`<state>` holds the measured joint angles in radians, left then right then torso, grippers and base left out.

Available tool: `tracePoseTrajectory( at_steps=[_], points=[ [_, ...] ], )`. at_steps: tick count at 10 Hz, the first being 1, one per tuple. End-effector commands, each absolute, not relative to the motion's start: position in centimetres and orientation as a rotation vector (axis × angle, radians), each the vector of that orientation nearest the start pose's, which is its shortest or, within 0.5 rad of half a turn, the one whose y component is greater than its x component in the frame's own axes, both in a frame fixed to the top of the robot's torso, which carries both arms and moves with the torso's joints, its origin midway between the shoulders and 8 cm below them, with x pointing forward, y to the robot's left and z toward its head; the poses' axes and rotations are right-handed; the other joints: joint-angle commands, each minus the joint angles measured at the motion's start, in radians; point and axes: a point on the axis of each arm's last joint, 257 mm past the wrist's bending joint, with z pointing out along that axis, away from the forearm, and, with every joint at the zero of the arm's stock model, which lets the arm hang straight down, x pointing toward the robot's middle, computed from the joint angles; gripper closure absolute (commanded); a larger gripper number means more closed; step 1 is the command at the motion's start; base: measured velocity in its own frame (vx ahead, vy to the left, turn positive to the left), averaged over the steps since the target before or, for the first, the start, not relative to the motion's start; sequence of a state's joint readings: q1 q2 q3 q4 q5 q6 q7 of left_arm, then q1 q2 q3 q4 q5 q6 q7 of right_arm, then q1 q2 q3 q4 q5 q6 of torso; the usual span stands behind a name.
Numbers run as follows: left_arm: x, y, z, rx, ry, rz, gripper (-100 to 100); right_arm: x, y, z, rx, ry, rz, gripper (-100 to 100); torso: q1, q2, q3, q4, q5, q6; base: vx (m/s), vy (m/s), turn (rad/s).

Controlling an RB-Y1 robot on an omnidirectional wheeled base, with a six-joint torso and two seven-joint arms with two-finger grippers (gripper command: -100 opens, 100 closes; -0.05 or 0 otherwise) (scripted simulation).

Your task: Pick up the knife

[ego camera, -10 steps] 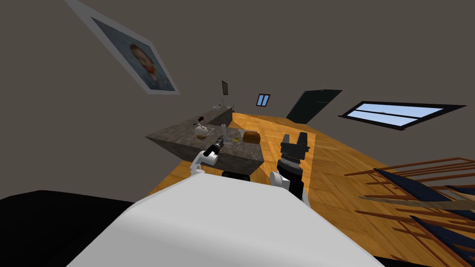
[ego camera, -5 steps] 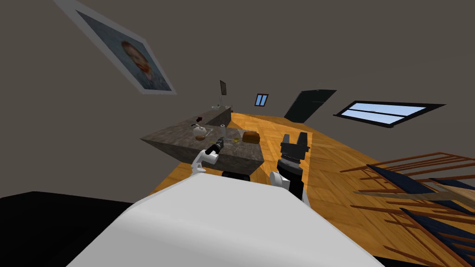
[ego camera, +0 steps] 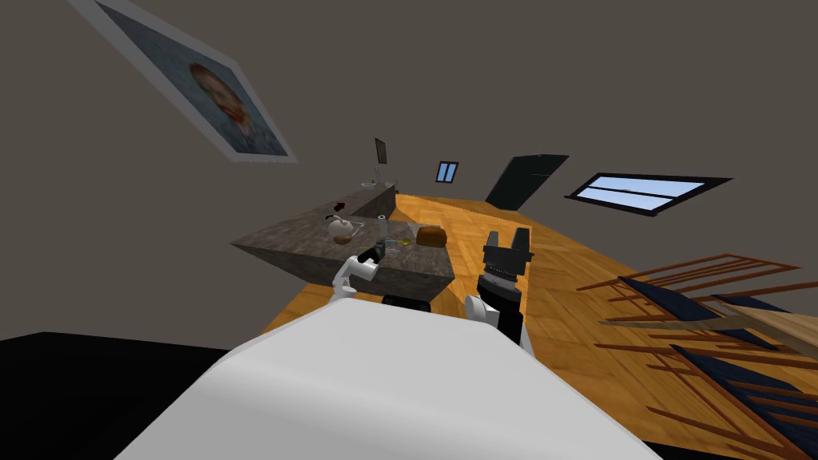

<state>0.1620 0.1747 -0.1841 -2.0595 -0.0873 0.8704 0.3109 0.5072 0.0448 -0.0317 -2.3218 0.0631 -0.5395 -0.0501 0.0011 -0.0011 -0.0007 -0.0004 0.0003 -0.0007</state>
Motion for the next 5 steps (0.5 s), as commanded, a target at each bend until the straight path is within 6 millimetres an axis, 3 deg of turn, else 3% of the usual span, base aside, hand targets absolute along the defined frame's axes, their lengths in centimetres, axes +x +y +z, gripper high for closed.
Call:
tracePoseTrajectory(
  at_steps=[1, 4, 5],
  points=[
    [45.19, 22.23, -28.87, -1.666, 1.579, -0.877, -100, 32.65, -28.35, 4.77, 0.602, 0.549, 1.288, 0, 0.0, 0.0, 0.0, 0.0, 0.0, 0.0, 0.008, 0.02, -0.039],
    [45.08, 22.52, -29.2, -1.674, 1.592, -0.853, -100, 32.65, -28.35, 4.77, 0.602, 0.549, 1.288, 0, -0.001, 0.001, 0.001, 0.0, 0.0, 0.0, -0.003, 0.009, -0.021],
    [45.03, 22.56, -29.28, -1.676, 1.593, -0.849, 0, 32.65, -28.35, 4.77, 0.602, 0.549, 1.288, 0, -0.001, 0.001, 0.001, 0.0, 0.0, 0.0, 0.0, 0.0, 0.0]
  ],
)
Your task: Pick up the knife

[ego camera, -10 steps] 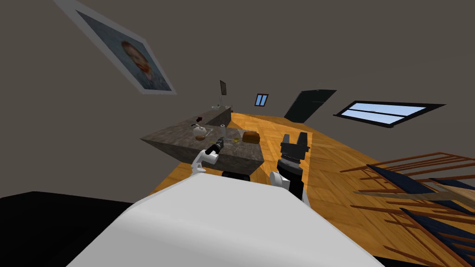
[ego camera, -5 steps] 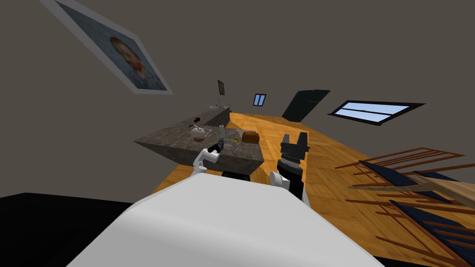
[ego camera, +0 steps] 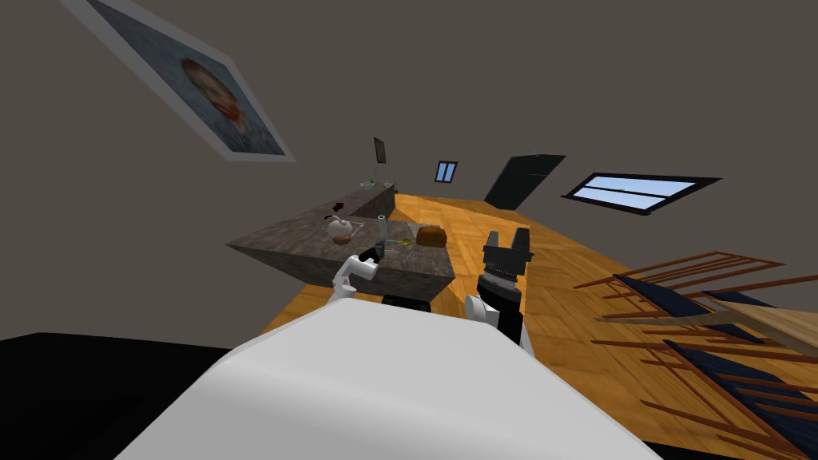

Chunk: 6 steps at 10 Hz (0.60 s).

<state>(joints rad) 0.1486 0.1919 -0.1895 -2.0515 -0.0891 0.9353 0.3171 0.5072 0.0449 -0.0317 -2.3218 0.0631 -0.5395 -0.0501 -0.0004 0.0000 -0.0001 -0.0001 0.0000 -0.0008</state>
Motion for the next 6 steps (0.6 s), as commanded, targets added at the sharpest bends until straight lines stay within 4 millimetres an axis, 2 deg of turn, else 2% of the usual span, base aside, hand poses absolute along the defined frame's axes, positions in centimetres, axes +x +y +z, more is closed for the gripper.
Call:
tracePoseTrajectory(
  at_steps=[1, 4, 5, 6],
  points=[
    [45.41, 22.65, -29.87, -1.676, 1.593, -0.85, -100, 32.65, -28.35, 4.77, 0.602, 0.549, 1.288, 0, 0.0, 0.0, 0.0, 0.0, 0.0, 0.0, 0.006, -0.005, 0.014],
    [45.57, 22.63, -30.16, -1.677, 1.593, -0.849, -100, 32.65, -28.35, 4.77, 0.602, 0.549, 1.288, 0, -0.001, 0.0, 0.0, 0.0, 0.0, 0.0, 0.003, -0.005, 0.014],
    [45.61, 22.62, -30.17, -1.676, 1.593, -0.85, 100, 32.65, -28.35, 4.77, 0.602, 0.549, 1.288, 0, 0.0, 0.0, 0.0, 0.0, 0.0, 0.0, 0.0, 0.0, 0.0],
    [45.61, 22.62, -30.17, -1.676, 1.593, -0.85, 100, 32.65, -28.35, 4.77, 0.602, 0.549, 1.288, 0, 0.0, 0.0, 0.0, 0.0, 0.0, 0.0, -0.007, -0.002, 0.004]
  ],
)
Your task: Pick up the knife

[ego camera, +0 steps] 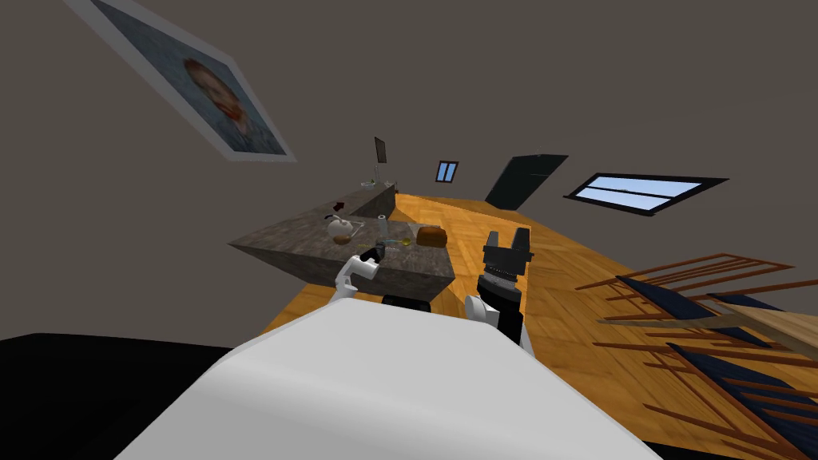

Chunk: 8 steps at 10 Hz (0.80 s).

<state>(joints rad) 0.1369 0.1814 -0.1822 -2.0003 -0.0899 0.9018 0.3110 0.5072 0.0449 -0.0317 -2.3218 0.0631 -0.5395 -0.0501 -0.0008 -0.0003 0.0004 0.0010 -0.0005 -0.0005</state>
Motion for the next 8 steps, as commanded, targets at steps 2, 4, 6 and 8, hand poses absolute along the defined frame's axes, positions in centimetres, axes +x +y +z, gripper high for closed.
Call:
tracePoseTrajectory(
  at_steps=[2, 4, 6, 8],
  points=[
    [45.6, 22.6, -30.2, -1.675, 1.593, -0.849, 100, 32.6, -28.4, 4.8, 0.602, 0.549, 1.288, 0, 0.0, 0.0, 0.0, -0.001, 0.001, 0.0, 0.003, 0.001, -0.003],
    [45.6, 22.6, -30.2, -1.676, 1.594, -0.847, 0, 32.6, -28.4, 4.8, 0.602, 0.549, 1.288, 0, 0.001, 0.001, 0.0, -0.001, 0.001, -0.001, 0.0, 0.0, 0.0],
    [45.0, 22.6, -29.3, -1.676, 1.593, -0.849, 100, 32.6, -28.4, 4.8, 0.602, 0.549, 1.288, 0, 0.001, 0.002, 0.001, 0.0, 0.001, -0.001, -0.006, 0.008, -0.024],
    [45.2, 22.6, -29.5, -1.676, 1.594, -0.849, 0, 32.6, -28.4, 4.8, 0.602, 0.549, 1.288, 0, 0.001, 0.002, 0.001, 0.0, 0.001, -0.001, -0.002, 0.003, -0.005]
  ],
)
